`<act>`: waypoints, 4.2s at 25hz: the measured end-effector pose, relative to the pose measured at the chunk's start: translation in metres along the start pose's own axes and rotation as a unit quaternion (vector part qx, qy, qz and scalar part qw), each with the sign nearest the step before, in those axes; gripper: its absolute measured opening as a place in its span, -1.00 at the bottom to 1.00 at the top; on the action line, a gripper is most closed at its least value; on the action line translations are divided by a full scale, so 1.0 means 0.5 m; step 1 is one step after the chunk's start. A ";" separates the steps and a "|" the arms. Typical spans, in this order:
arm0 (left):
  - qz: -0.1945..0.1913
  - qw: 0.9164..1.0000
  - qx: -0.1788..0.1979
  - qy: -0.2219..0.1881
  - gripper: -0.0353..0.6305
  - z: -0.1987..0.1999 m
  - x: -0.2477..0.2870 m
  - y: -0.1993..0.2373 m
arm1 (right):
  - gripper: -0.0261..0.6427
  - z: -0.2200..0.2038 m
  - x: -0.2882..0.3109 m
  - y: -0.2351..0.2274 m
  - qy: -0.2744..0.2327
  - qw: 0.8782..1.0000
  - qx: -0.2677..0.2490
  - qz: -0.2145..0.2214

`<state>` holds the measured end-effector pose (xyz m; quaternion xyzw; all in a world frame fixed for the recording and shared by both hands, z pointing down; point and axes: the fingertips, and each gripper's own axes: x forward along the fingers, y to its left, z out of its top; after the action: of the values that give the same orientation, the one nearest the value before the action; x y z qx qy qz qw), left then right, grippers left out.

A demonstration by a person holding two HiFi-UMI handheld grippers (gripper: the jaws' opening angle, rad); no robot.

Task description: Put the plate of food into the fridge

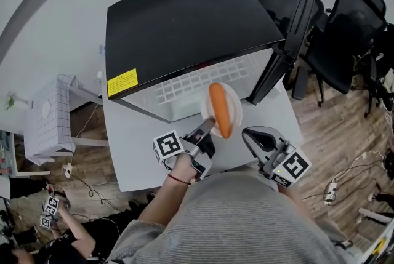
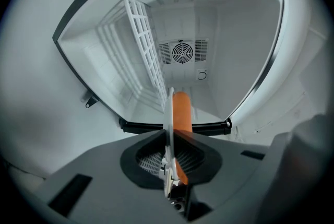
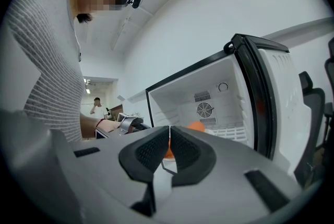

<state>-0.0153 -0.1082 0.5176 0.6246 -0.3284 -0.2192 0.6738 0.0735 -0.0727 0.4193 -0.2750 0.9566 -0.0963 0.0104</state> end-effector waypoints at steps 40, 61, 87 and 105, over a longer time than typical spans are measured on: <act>0.024 0.998 -0.015 -0.052 -0.76 0.117 0.080 0.058 | -0.88 -0.019 0.033 -0.037 0.020 1.000 0.011 0.003; 0.022 0.993 -0.038 -0.106 -0.76 0.163 0.111 0.059 | -0.88 -0.022 0.035 -0.028 0.034 0.999 0.010 0.024; 0.045 0.984 -0.049 -0.165 -0.77 0.203 0.138 0.059 | -0.88 -0.027 0.061 -0.010 0.039 0.998 0.006 0.052; 0.031 0.987 0.016 -0.155 -0.60 0.200 0.128 0.029 | -0.88 -0.028 0.063 -0.008 0.037 0.998 0.010 0.055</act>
<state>-0.0445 -0.2212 0.5433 0.5830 -0.4518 -0.2869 0.6113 0.0480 -0.0900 0.4348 -0.2182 0.9689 -0.1156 -0.0169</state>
